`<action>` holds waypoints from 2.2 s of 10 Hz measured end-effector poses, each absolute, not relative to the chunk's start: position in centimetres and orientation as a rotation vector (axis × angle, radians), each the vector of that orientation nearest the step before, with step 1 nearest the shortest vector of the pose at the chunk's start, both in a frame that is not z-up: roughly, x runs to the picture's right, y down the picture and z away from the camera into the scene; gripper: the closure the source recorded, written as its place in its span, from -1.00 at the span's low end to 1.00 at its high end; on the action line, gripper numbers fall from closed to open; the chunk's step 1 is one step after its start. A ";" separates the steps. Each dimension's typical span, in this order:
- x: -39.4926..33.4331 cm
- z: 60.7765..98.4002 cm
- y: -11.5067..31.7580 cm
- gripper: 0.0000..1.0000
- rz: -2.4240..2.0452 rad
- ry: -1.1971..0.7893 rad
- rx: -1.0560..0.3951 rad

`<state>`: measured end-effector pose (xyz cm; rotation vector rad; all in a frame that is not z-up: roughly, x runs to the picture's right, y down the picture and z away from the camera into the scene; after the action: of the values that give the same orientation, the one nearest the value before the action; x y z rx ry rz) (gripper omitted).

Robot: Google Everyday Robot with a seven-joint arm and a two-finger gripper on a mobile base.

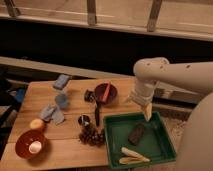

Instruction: Place sponge in plastic cup

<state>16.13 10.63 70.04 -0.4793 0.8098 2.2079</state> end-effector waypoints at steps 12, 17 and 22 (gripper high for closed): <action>16.2 70.0 10.6 -0.60 2.205 0.810 -0.475; 11.3 67.7 7.3 -0.60 2.081 0.563 -0.390; 3.5 68.1 5.9 -0.60 1.923 0.442 -0.475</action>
<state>3.47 5.89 68.14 -0.4746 0.4417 1.9232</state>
